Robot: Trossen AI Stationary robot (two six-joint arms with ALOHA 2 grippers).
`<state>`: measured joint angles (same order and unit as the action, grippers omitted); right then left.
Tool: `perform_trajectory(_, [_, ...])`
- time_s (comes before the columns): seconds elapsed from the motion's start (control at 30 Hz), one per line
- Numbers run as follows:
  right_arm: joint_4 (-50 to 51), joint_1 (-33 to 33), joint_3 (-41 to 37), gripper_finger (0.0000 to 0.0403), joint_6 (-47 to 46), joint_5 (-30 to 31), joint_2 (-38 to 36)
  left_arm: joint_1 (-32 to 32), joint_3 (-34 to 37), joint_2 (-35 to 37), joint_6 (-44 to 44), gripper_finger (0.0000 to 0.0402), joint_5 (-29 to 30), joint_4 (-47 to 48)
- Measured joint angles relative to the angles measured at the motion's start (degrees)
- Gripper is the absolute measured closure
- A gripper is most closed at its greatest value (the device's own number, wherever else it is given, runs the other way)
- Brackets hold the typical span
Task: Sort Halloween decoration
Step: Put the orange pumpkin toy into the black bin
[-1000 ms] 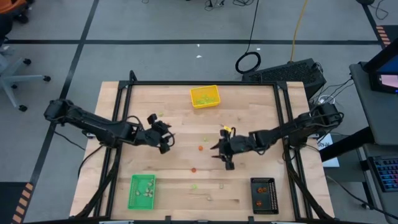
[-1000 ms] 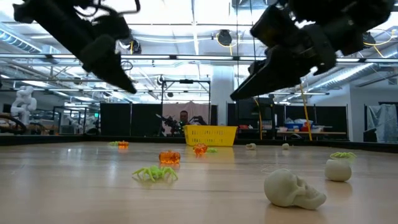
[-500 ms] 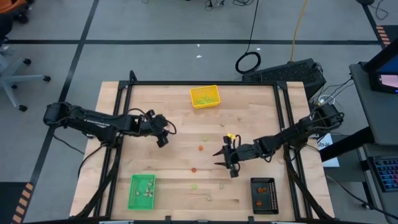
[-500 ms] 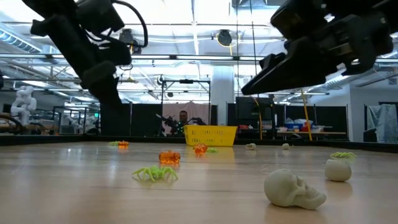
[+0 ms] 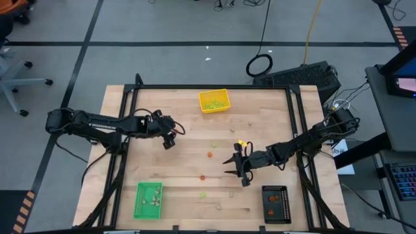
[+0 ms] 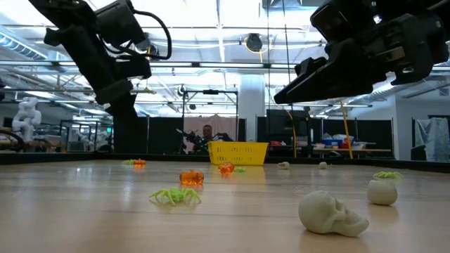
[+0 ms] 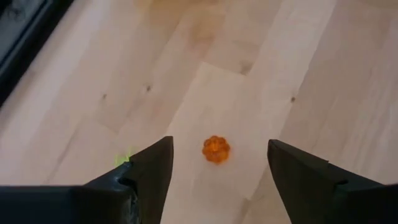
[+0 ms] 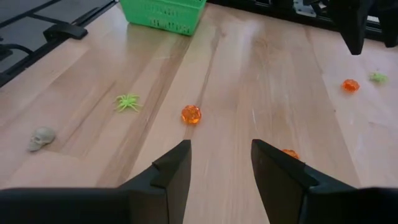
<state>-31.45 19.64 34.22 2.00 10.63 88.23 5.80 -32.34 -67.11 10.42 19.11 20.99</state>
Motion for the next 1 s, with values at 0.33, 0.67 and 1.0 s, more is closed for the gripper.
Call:
perform_trajectory(0.33, [0.3, 0.0, 0.0, 0.0250, -0.8, -0.1, 0.0, 2.2, 5.5, 0.0, -3.9, 0.0182, -4.7, -7.6])
perform_trajectory(0.67, [0.4, 0.0, 0.0, 0.0250, -1.0, -0.1, 0.0, 3.2, 12.8, 0.0, -3.4, 0.0185, -5.2, -19.7])
perform_trajectory(1.0, [0.4, 0.0, 0.0, 0.0250, -1.1, -0.1, 0.0, 6.1, 13.8, -0.7, -4.8, 0.0185, -8.6, -21.2])
